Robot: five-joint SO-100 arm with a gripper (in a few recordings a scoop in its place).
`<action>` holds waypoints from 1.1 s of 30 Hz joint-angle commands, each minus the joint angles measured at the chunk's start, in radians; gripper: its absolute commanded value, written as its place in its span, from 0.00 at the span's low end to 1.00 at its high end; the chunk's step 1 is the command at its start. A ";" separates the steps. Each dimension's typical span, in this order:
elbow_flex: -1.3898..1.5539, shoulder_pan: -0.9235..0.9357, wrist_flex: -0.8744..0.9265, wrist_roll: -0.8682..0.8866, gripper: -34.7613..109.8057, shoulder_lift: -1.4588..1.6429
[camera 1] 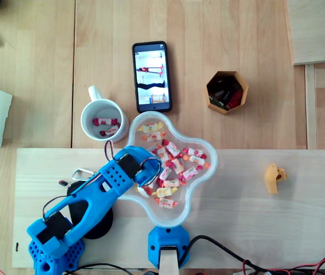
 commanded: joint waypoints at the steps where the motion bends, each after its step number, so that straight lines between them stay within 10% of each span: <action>1: -0.014 0.011 0.009 0.002 0.40 0.032; 33: -0.087 -0.057 -0.023 0.032 0.40 -0.028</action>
